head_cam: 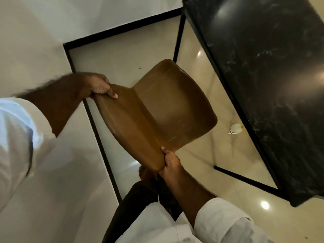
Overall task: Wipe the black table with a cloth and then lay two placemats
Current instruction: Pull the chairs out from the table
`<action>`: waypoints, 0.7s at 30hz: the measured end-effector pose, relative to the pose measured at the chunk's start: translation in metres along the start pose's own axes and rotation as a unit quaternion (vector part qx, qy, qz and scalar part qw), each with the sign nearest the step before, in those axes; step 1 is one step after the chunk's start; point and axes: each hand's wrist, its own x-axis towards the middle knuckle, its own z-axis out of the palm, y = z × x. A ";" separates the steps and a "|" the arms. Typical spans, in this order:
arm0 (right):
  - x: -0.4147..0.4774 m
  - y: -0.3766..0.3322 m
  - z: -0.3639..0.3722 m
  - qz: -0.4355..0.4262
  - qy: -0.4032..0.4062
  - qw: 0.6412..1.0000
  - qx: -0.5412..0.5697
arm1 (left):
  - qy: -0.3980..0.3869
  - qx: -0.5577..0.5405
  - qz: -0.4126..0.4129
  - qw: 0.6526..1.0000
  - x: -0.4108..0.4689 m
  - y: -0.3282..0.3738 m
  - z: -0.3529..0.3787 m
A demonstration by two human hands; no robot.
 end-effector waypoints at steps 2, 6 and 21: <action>0.005 -0.015 -0.011 -0.003 -0.009 1.000 0.026 | 0.000 0.016 0.012 1.000 0.007 0.029 0.007; 0.023 -0.032 -0.029 -0.003 -0.019 0.995 0.094 | -0.008 0.038 0.013 0.999 0.028 0.071 0.030; 0.060 -0.061 -0.027 0.004 0.048 0.975 0.215 | -0.045 0.064 0.033 0.996 0.109 0.130 0.059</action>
